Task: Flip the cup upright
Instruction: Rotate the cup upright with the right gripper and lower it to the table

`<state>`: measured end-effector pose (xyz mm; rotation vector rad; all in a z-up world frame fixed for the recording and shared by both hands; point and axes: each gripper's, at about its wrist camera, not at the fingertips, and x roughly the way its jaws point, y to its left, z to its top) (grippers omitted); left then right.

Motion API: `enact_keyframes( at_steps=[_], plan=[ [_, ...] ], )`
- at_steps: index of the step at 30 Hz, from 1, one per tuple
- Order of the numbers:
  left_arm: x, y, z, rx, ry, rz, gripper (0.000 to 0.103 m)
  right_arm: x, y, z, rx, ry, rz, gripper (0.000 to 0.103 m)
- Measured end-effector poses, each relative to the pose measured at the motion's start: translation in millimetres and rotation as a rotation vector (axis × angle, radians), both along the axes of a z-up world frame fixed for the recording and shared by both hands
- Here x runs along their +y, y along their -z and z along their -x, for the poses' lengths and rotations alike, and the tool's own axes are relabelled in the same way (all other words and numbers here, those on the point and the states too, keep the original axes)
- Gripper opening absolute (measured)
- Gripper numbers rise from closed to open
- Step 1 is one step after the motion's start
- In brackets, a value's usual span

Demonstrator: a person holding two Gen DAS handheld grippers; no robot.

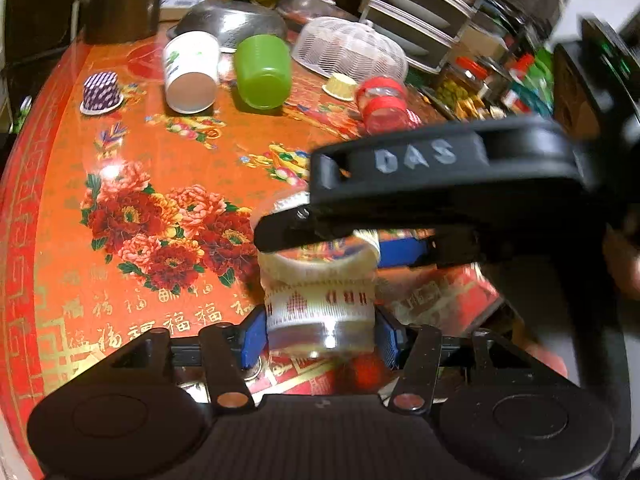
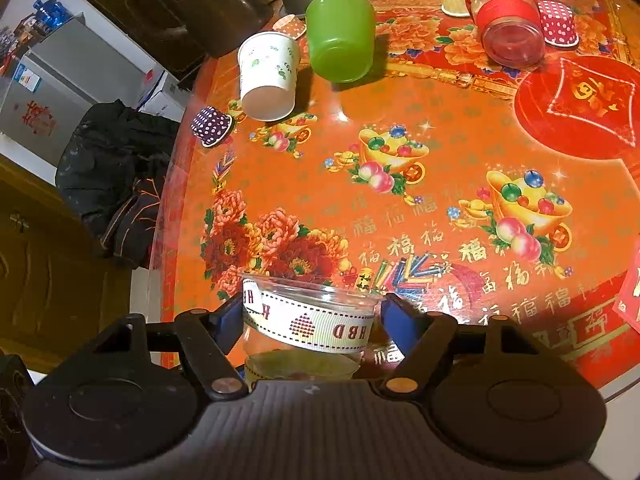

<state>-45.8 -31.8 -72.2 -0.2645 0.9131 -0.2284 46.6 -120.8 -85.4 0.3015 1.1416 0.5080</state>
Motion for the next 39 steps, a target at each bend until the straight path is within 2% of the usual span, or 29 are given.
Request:
enact_keyframes(
  at_steps=[3, 5, 9, 13, 17, 19, 21, 26, 29, 32, 35, 37, 39],
  plan=[
    [-2.6, 0.5, 10.3, -0.027, 0.033, -0.034, 0.064, -0.7, -0.4, -1.1, -0.012, 0.0, 0.002, 0.073],
    [5.2, 2.9, 20.6, -0.044, 0.044, -0.006, 0.075, -1.7, 0.9, -1.8, -0.012, -0.006, -0.001, 0.073],
    [35.9, 0.6, 47.7, -0.096, 0.045, 0.061, 0.084, -6.1, 1.4, -2.8, -0.011, -0.015, -0.011, 0.073],
    [69.9, -10.7, 65.2, -0.181, -0.018, 0.075, 0.086, -7.8, 1.5, -3.4, -0.022, -0.023, -0.018, 0.073],
    [95.9, -14.4, 61.0, -0.211, -0.102, 0.125, 0.086, -8.9, -0.1, 2.3, -0.074, -0.035, -0.019, 0.073],
    [102.1, -15.8, 60.0, -0.23, -0.12, 0.142, 0.086, -10.8, -6.3, 10.8, -0.166, -0.027, 0.007, 0.073],
    [104.1, -17.2, 59.9, -0.256, -0.128, 0.147, 0.086, -13.8, -18.1, 25.7, -0.318, -0.01, 0.017, 0.073],
    [103.2, -20.9, 57.8, -0.308, -0.113, 0.169, 0.086, -28.6, -37.8, 81.3, -0.794, 0.084, 0.032, 0.073],
    [101.2, -21.8, 59.1, -0.333, -0.105, 0.178, 0.086, -33.8, -30.0, 110.6, -1.011, 0.117, 0.034, 0.073],
    [99.5, -23.0, 59.8, -0.356, -0.105, 0.174, 0.086, -36.8, -13.0, 131.0, -1.151, 0.109, 0.009, 0.073],
    [99.3, -23.2, 61.2, -0.373, -0.105, 0.173, 0.086, -33.3, 12.4, 151.8, -1.319, 0.111, 0.03, 0.073],
    [99.8, -21.5, 60.8, -0.371, -0.108, 0.181, 0.086, -26.4, 30.3, 156.0, -1.382, 0.112, 0.069, 0.073],
    [99.6, -19.5, 58.9, -0.363, -0.106, 0.19, 0.086, -16.4, 46.1, 157.1, -1.4, 0.127, 0.109, 0.073]
  ],
)
